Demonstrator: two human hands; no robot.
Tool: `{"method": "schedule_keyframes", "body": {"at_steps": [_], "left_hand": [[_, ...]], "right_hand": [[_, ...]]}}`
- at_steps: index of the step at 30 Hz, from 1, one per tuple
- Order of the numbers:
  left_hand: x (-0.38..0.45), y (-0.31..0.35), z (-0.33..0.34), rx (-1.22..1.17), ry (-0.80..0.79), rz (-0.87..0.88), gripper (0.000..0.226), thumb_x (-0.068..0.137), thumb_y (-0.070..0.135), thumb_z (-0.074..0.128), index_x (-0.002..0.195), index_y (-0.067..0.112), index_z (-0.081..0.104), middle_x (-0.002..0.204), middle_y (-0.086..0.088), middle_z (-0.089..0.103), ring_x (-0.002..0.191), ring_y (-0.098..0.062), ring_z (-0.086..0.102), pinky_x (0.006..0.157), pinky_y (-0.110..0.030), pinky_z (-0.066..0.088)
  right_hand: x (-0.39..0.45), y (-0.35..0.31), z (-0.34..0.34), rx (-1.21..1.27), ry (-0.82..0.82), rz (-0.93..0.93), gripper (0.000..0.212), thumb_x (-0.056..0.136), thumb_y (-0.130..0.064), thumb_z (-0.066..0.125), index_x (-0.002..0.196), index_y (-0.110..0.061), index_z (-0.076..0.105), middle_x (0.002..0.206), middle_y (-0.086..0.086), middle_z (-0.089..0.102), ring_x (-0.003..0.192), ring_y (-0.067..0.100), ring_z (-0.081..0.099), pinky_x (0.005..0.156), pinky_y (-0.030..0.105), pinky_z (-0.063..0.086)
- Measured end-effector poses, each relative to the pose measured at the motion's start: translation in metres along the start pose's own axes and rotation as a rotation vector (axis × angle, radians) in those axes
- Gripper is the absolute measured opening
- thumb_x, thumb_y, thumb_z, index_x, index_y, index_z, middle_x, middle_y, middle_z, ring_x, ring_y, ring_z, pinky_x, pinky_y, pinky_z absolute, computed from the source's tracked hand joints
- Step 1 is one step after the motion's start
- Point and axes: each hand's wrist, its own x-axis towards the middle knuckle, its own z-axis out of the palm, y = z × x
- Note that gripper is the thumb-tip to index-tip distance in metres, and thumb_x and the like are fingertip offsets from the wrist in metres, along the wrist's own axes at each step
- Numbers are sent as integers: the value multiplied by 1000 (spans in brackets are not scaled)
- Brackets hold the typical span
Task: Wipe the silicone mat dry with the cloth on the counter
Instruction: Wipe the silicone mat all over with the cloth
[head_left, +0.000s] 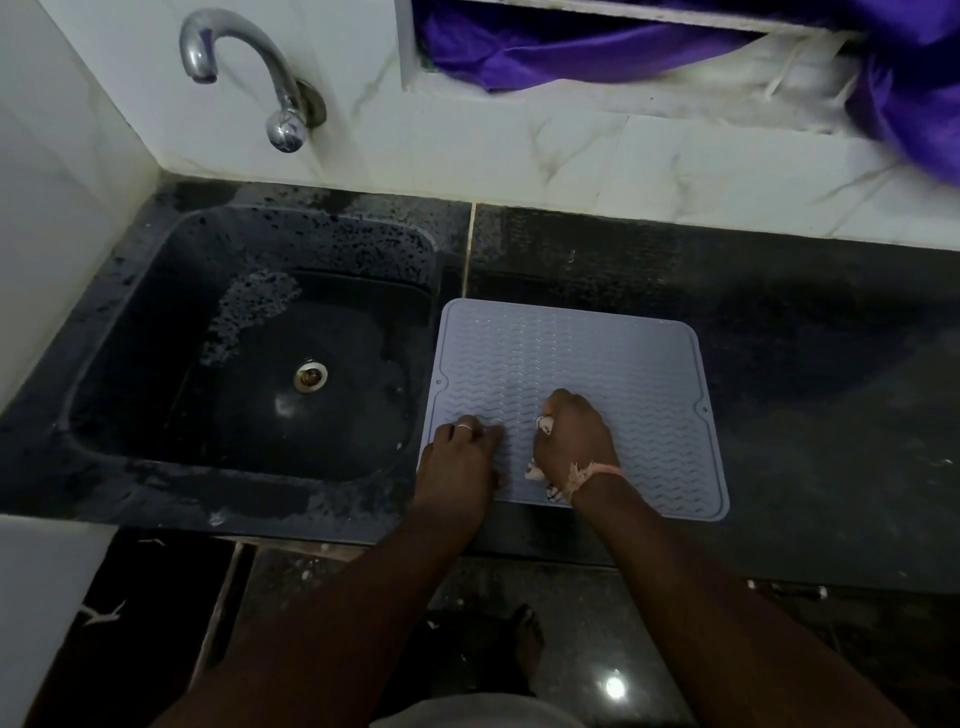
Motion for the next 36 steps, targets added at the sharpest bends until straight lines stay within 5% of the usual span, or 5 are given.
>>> {"method": "schedule_keyframes", "body": {"at_steps": [5,11,17,27,36], "left_hand": [[-4,-10,-7,-74,21,14,59,89,9,58,146,24,46,145,0,44,125,-24,44,102,-38,47],[-9,-30,-12,-115,100,-193,58,80,37,76,134,26,58,139,4,49,123,-22,44,101,-39,46],[-6,-54,-22,-154,90,-96,42,92,10,61,131,28,63,126,4,62,104,-14,63,90,-28,54],[-2,-65,-29,-136,61,-58,40,93,10,59,126,31,63,124,4,63,103,-16,66,90,-31,55],[-5,-68,-27,-105,49,-72,24,93,15,59,115,22,65,117,-3,64,95,-24,68,77,-31,50]], "right_hand": [[3,-15,9,14,-18,-61,11,84,-1,56,93,-8,57,91,6,56,81,18,53,66,27,39],[5,-21,12,21,-34,-71,9,85,-1,58,92,-7,57,90,7,57,82,19,56,66,27,42],[7,-37,20,44,-47,-97,11,85,1,58,91,-8,56,89,5,56,81,17,55,63,23,35],[16,-73,44,115,-110,-123,18,83,0,62,95,-13,57,93,5,59,85,20,58,75,36,54],[32,-89,53,375,-223,-94,22,85,-9,68,97,-24,57,93,-5,65,84,7,64,71,24,54]]}}
